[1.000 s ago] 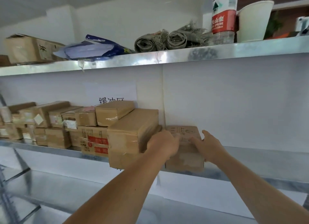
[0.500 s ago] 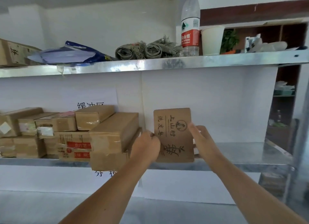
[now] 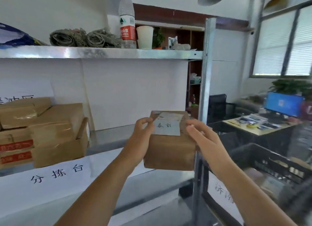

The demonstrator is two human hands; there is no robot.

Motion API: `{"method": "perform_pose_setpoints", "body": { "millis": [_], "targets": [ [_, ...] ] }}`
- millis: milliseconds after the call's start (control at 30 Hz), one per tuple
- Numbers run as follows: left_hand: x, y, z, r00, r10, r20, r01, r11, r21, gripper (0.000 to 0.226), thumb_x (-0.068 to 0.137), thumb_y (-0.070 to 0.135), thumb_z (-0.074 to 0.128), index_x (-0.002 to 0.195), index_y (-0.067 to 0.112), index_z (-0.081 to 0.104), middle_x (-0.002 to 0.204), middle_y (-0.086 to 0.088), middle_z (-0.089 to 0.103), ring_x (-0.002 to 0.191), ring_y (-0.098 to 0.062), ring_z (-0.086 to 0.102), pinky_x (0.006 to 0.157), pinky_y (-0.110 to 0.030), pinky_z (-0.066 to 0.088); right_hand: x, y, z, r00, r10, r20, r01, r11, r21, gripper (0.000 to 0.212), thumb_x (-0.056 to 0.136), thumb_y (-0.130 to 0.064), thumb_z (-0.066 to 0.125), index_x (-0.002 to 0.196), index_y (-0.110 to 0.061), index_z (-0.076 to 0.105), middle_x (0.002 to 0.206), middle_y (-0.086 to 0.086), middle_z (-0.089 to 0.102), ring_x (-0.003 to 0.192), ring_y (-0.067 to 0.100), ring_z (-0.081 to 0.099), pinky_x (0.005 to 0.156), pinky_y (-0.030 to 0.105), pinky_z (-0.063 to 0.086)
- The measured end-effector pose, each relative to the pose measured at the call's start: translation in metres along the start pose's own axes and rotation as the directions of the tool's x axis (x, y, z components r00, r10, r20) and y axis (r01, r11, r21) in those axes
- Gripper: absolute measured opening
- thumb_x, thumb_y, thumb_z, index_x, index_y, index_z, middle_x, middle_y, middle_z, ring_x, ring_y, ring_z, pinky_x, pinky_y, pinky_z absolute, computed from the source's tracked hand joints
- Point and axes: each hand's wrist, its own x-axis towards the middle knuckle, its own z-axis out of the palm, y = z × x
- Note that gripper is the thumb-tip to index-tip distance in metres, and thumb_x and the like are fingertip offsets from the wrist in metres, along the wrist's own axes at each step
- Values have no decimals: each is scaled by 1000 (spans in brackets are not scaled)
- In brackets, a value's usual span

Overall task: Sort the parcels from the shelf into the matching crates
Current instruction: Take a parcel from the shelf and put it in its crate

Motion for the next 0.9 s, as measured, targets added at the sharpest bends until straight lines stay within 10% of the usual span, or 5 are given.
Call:
{"method": "perform_pose_setpoints", "body": {
  "millis": [233,567,900],
  "targets": [
    [-92,-19,85,914,382,134,-404,884,234,63,96,67,31,157,59,16,149,25,50,132,-9,56,96,-32,62,-99,18,-83,969,-197,-153,183,978,-99,57,102,-26,59,146,-58,41,136,-25,50,113,0,61,78,25,62],
    [-178,-4,200,906,398,141,-421,879,224,86,82,85,30,159,47,27,150,18,54,130,-16,58,92,-38,64,-193,4,-205,952,-220,-213,162,952,-258,57,106,-25,58,159,-37,39,142,-26,47,129,4,54,95,32,60],
    [-141,-65,317,836,429,343,-500,853,151,49,109,31,54,157,34,42,136,11,50,111,14,48,80,1,40,-219,48,-290,885,-127,-448,-50,931,-362,58,106,-27,58,160,-37,39,139,-26,47,123,2,53,96,39,60]
  ]
}}
